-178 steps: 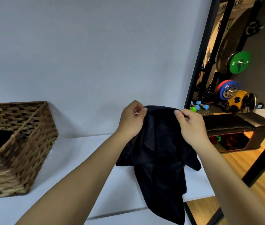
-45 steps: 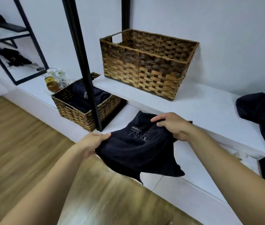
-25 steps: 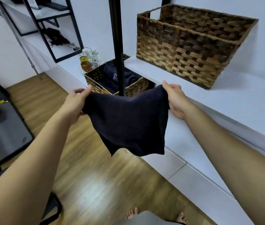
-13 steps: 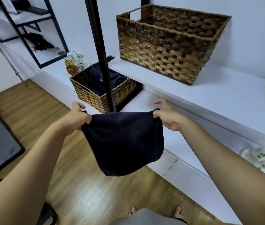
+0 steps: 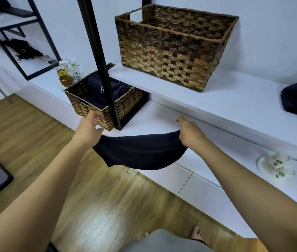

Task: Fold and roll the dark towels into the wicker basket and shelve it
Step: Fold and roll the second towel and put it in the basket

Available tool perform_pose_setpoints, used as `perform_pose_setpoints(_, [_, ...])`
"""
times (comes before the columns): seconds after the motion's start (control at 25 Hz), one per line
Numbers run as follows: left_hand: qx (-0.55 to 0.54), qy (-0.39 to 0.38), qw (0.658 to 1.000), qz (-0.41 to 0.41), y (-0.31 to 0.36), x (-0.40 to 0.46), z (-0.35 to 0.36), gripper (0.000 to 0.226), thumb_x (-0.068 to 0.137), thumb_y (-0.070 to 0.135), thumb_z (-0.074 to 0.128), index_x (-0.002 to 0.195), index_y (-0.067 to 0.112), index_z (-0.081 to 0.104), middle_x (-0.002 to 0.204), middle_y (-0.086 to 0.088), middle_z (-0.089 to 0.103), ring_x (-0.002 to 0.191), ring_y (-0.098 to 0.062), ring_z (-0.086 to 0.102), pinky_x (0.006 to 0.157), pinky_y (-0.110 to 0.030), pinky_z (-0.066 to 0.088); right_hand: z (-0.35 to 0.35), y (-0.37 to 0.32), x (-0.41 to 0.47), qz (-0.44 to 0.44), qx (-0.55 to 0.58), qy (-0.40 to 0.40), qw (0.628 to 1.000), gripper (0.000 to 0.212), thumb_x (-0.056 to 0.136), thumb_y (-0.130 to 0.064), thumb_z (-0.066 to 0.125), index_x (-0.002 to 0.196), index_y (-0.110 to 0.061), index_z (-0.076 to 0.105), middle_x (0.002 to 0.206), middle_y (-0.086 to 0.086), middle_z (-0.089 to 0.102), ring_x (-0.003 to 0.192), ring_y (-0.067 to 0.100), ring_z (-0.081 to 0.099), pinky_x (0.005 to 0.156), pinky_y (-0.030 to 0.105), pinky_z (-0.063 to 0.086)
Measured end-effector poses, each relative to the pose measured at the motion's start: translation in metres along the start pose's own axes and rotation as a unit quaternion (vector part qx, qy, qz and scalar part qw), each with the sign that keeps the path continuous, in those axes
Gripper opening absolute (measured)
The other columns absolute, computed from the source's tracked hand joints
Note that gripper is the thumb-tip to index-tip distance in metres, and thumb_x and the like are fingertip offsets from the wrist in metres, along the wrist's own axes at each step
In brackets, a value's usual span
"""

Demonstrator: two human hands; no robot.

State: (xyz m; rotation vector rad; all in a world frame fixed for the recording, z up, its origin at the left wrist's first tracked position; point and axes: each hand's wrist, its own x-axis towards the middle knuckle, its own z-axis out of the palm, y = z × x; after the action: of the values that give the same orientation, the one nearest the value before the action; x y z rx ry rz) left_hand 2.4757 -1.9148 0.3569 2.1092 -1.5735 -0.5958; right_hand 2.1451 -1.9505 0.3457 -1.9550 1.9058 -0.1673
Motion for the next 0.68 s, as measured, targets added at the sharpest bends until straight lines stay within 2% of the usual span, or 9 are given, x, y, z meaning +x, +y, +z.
perform_pose_setpoints(0.12, [-0.057,-0.011,0.997,-0.046,0.0,0.0,0.003,0.027,0.1,0.022,0.059,0.127,0.023,0.053,0.133,-0.012,0.048,0.103,-0.028,0.055,0.076,-0.035,0.044,0.004,0.005,0.005,0.08,0.202,0.002,0.976,0.032,0.096,-0.002,0.038,0.123,-0.008,0.055,0.106,0.008,0.055,0.085,0.025,0.051,0.07,0.034,0.047])
perform_pose_setpoints(0.2, [-0.132,-0.012,0.989,-0.067,0.0,-0.002,0.003,0.023,0.098,0.029,0.064,0.119,0.021,0.058,0.124,-0.009,0.053,0.104,-0.026,0.054,0.078,-0.033,0.042,0.003,0.005,0.006,0.134,0.332,-0.005,0.934,0.017,0.098,-0.005,0.04,0.103,-0.002,0.056,0.095,0.007,0.049,0.082,0.026,0.044,0.071,0.039,0.047])
perform_pose_setpoints(0.24, [-0.16,-0.016,0.985,-0.067,-0.001,-0.002,0.002,0.024,0.095,0.032,0.067,0.115,0.022,0.059,0.116,-0.007,0.054,0.105,-0.026,0.055,0.077,-0.033,0.043,0.0,0.004,0.006,0.151,0.373,-0.025,0.915,0.012,0.098,-0.006,0.043,0.095,-0.005,0.055,0.091,0.007,0.048,0.08,0.025,0.045,0.072,0.04,0.048])
perform_pose_setpoints(0.28, [-0.176,-0.022,0.982,-0.068,-0.001,-0.001,0.001,0.026,0.093,0.035,0.07,0.113,0.022,0.059,0.11,-0.004,0.054,0.106,-0.026,0.056,0.077,-0.033,0.045,-0.002,0.004,0.006,0.159,0.412,-0.058,0.895,0.01,0.098,-0.006,0.045,0.093,-0.011,0.053,0.09,0.007,0.049,0.078,0.024,0.047,0.074,0.04,0.05])
perform_pose_setpoints(0.36, [-0.183,-0.04,0.98,-0.072,-0.003,0.0,-0.002,0.035,0.088,0.04,0.075,0.114,0.023,0.059,0.116,-0.005,0.054,0.112,-0.027,0.056,0.084,-0.035,0.048,-0.006,0.004,0.005,0.157,0.475,-0.118,0.858,0.02,0.095,0.001,0.047,0.107,-0.015,0.051,0.094,0.009,0.05,0.082,0.024,0.052,0.081,0.042,0.053])
perform_pose_setpoints(0.4, [-0.174,-0.047,0.981,-0.072,-0.003,0.0,-0.003,0.039,0.086,0.043,0.076,0.116,0.024,0.059,0.124,-0.006,0.052,0.116,-0.028,0.054,0.087,-0.037,0.047,-0.006,0.004,0.005,0.149,0.477,-0.127,0.857,0.031,0.092,0.004,0.047,0.116,-0.016,0.05,0.098,0.01,0.052,0.085,0.025,0.054,0.084,0.042,0.055])
perform_pose_setpoints(0.48, [-0.123,-0.056,0.989,-0.052,-0.004,0.001,-0.003,0.045,0.082,0.052,0.077,0.117,0.029,0.059,0.133,-0.007,0.046,0.123,-0.027,0.051,0.092,-0.039,0.047,-0.005,0.001,0.005,0.129,0.431,-0.107,0.887,0.046,0.089,0.005,0.047,0.126,-0.022,0.047,0.103,0.011,0.055,0.089,0.024,0.056,0.091,0.042,0.055])
perform_pose_setpoints(0.56, [-0.069,-0.065,0.995,-0.02,-0.003,0.001,-0.001,0.049,0.078,0.062,0.075,0.115,0.033,0.06,0.133,-0.004,0.043,0.123,-0.025,0.05,0.096,-0.04,0.047,-0.003,-0.007,0.004,0.097,0.399,-0.057,0.91,0.047,0.089,0.003,0.048,0.125,-0.027,0.047,0.112,0.008,0.056,0.095,0.023,0.058,0.09,0.039,0.053])
perform_pose_setpoints(0.68, [0.062,-0.107,0.992,0.03,0.011,-0.003,0.004,0.061,0.073,0.081,0.063,0.115,0.038,0.062,0.126,0.008,0.053,0.117,-0.021,0.054,0.1,-0.049,0.045,-0.002,-0.024,0.003,0.05,0.447,-0.02,0.893,0.041,0.088,0.008,0.049,0.113,-0.024,0.055,0.114,0.006,0.06,0.091,0.021,0.059,0.078,0.034,0.052])
